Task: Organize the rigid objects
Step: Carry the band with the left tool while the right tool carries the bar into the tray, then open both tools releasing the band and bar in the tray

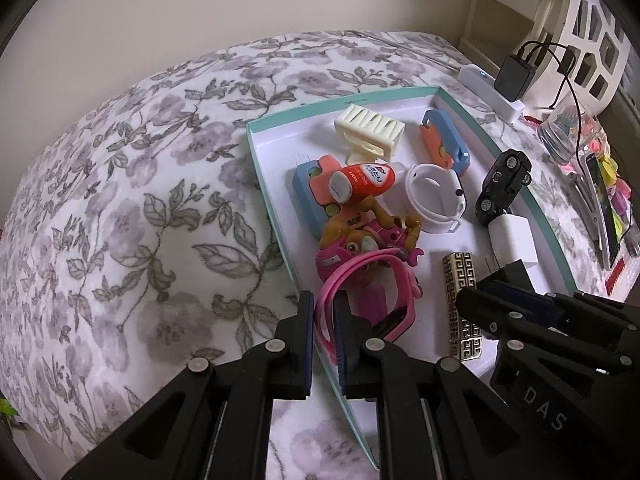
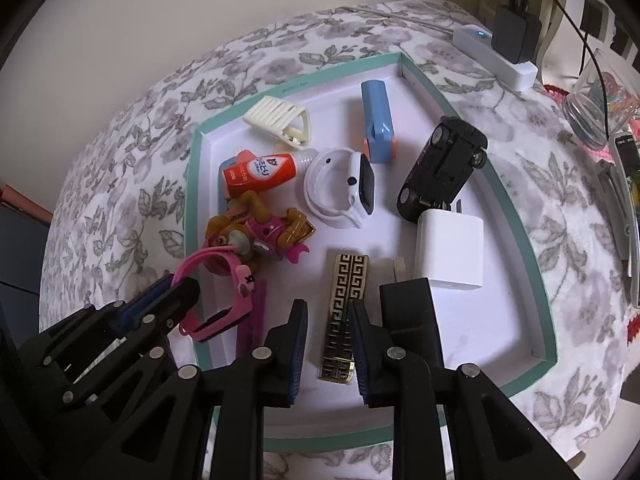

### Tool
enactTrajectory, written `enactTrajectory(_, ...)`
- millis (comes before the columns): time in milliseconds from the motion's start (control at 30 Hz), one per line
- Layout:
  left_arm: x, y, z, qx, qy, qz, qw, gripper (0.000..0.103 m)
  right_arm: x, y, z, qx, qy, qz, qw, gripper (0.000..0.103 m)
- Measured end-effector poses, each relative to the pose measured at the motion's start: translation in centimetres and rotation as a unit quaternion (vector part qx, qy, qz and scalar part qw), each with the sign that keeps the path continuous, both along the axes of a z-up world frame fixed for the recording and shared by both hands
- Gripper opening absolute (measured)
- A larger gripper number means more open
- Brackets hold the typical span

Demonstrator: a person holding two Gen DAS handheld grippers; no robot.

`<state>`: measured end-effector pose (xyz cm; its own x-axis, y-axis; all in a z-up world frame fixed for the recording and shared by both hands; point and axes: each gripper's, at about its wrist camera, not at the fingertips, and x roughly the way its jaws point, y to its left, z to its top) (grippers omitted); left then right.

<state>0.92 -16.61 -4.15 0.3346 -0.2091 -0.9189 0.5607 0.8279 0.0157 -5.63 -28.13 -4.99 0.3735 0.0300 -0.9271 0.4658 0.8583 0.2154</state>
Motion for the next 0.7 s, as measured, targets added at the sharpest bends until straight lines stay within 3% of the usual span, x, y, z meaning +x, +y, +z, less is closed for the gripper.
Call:
enactTrajectory(467,0.5,0.6,0.4,-0.041,0.029,0.006,0.9987,0.017,-0.3,-0.4,0.2,-0.003,-0.004,-0.015,1.0,0.024)
enactTrajectory(567,0.9,1.1,0.8,-0.048,0.024,0.016,0.9984,0.028,-0.3,-0.3,0.2,-0.004,-0.005,-0.013,1.0,0.024)
enactTrajectory(700,1.7,1.9,1.1,-0.05,0.016,0.038,0.9979,0.05,-0.1,0.0,0.2,-0.008,-0.003,-0.009,1.0,0.027)
